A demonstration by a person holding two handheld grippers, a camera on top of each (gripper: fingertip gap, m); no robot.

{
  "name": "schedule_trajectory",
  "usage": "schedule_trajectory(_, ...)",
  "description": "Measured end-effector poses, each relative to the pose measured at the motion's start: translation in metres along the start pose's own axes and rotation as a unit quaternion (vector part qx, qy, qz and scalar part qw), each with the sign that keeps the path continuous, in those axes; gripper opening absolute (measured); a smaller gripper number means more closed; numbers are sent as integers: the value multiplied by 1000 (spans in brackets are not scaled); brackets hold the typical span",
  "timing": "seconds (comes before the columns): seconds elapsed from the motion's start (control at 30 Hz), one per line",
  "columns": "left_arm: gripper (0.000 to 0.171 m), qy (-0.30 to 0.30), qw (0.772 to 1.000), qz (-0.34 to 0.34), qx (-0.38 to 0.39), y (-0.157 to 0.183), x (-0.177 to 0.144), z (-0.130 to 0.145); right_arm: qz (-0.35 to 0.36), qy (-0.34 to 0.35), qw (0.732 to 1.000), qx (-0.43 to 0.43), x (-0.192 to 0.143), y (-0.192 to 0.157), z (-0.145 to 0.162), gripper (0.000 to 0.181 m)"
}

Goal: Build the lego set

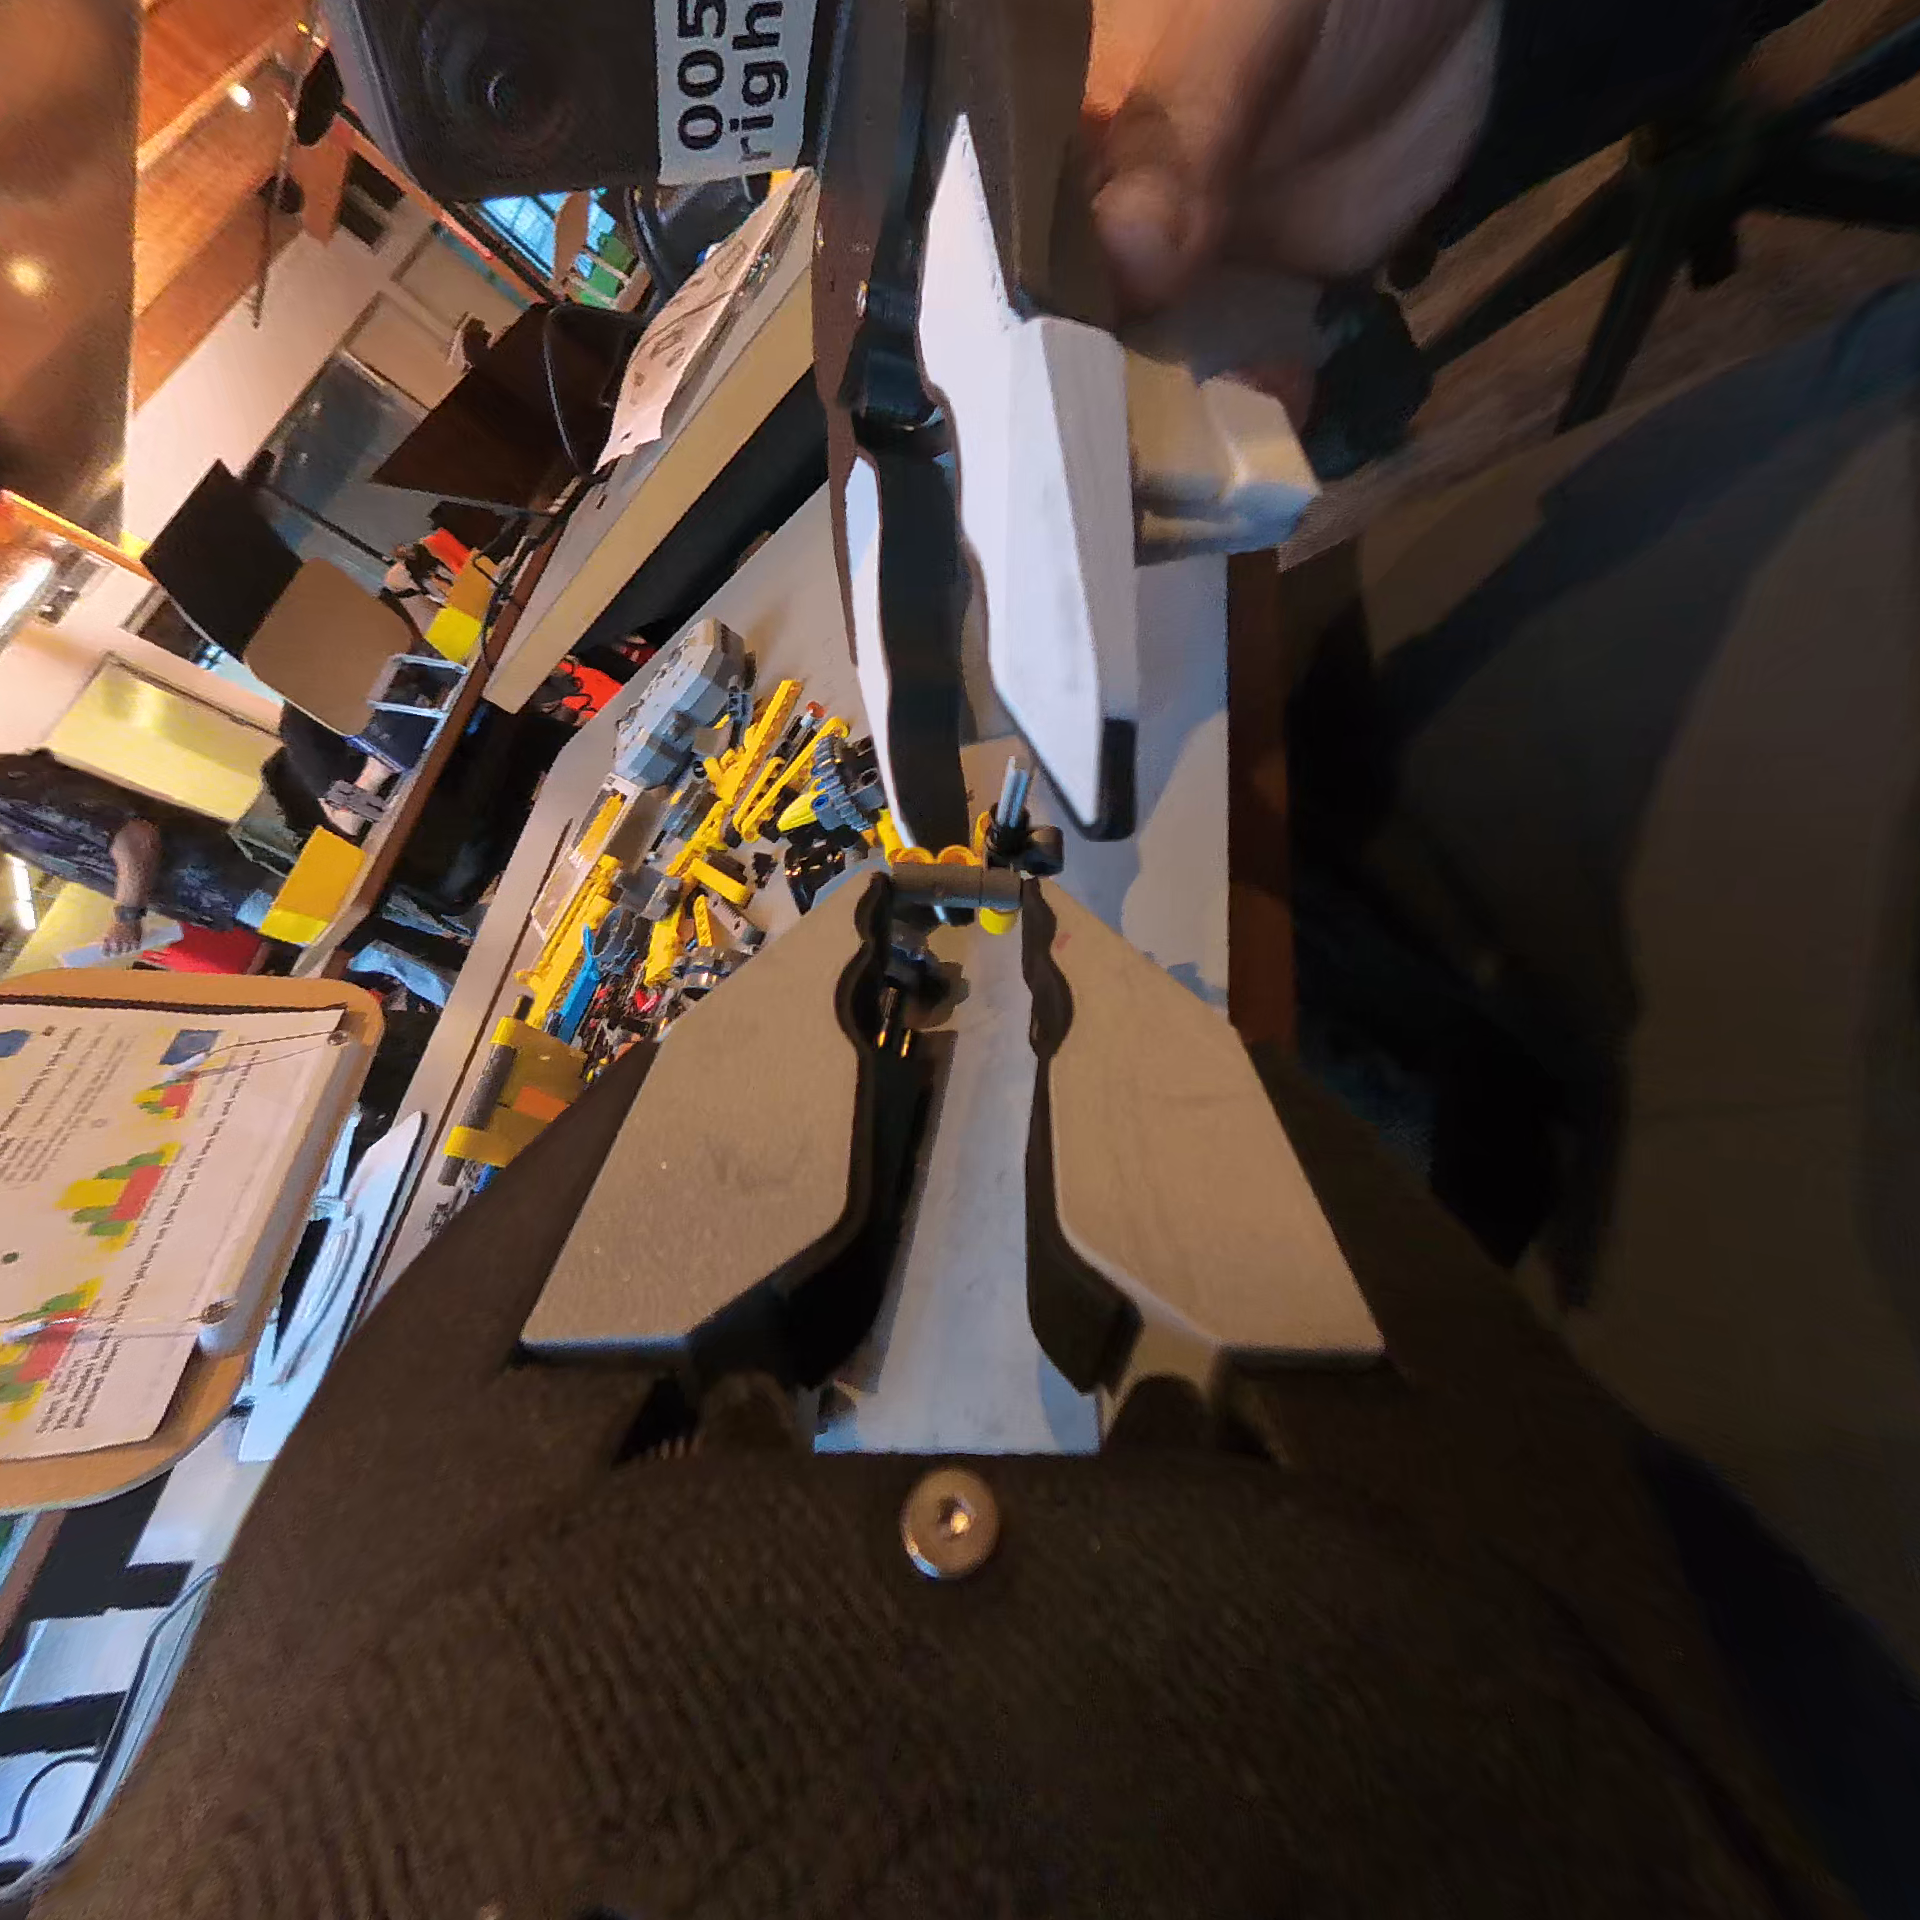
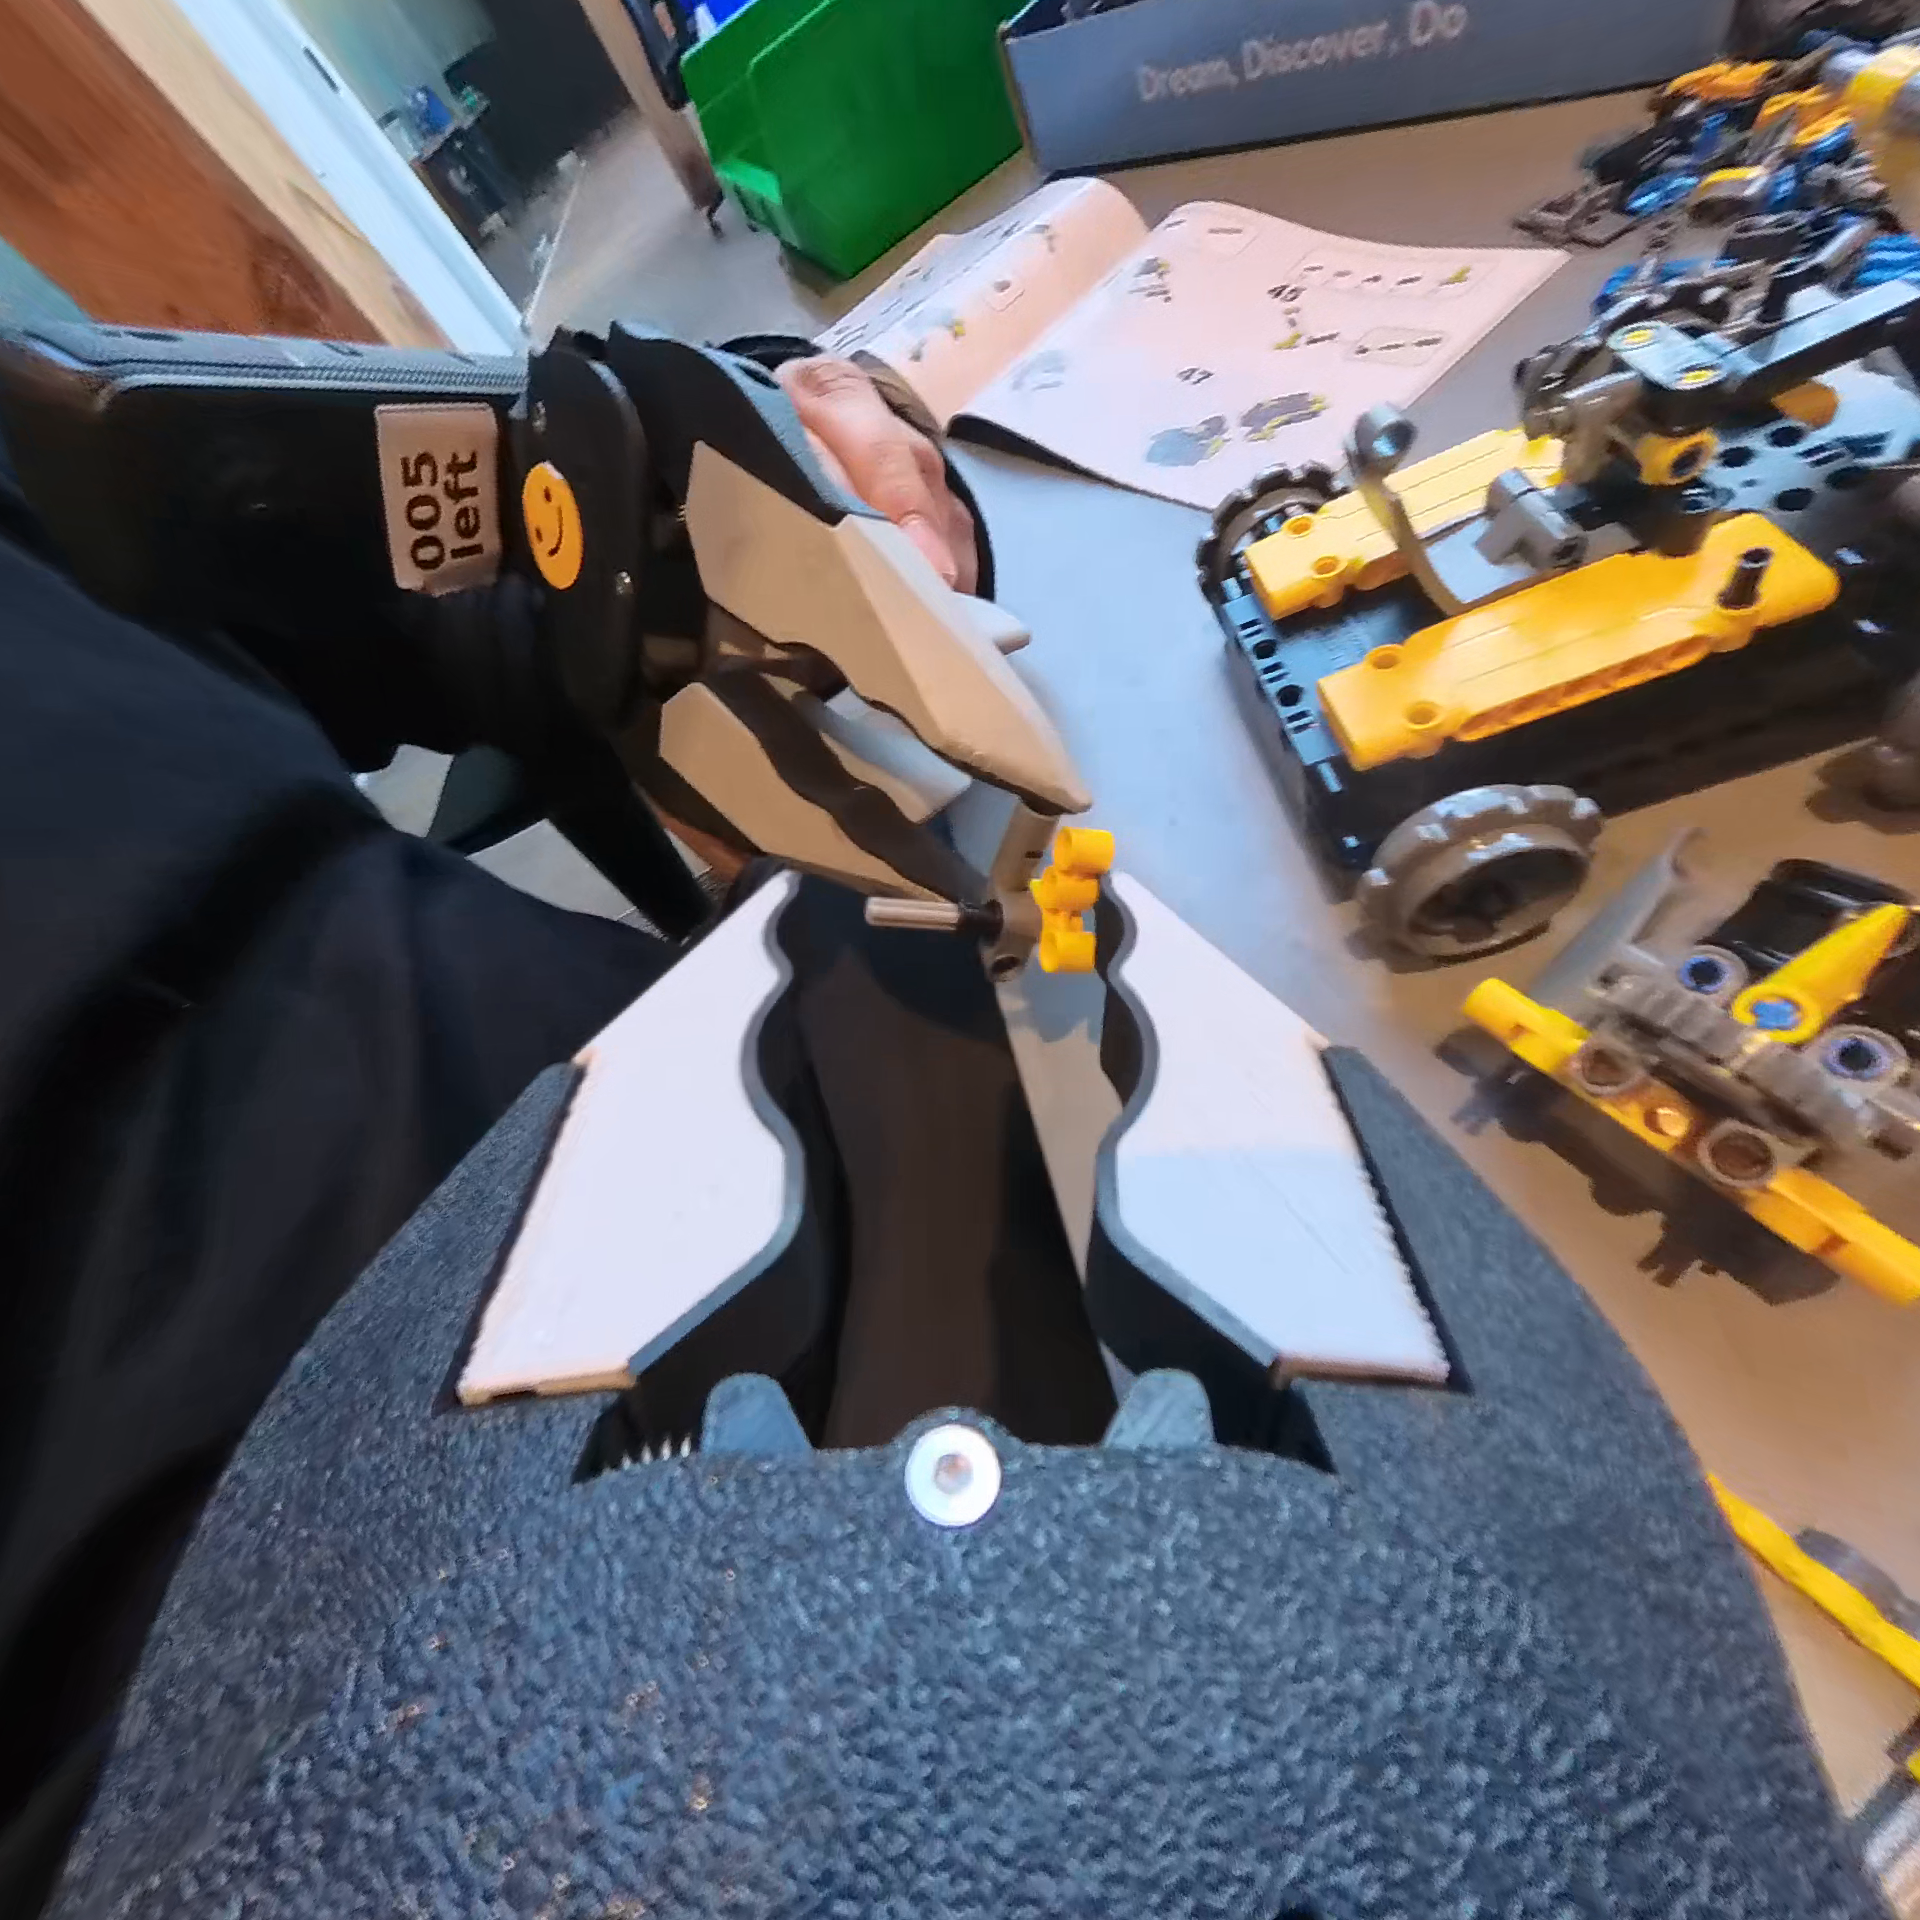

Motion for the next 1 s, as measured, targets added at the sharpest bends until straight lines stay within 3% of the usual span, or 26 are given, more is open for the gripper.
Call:
schedule_trajectory(0.07,24,6,1000,2,-7,0,0,0,9,7,1000,2,0,4,0,43)
schedule_trajectory(0.73,23,13,999,-8,-52,-15,-3,12,38,43,998,2,9,12,-11,43)
schedule_trajectory(1.0,24,20,997,-8,-68,-17,-2,11,77,63,993,-64,6,7,-5,46)
Point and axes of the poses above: each gripper's, where its closed fingertips meet, x out along the fingers, z out of its underside, y = z × x across the jaws, the point moved 7 cm from there along -x, back along the fingers, and after that the axes turned 1 degree about z, right-handed, at the moved point
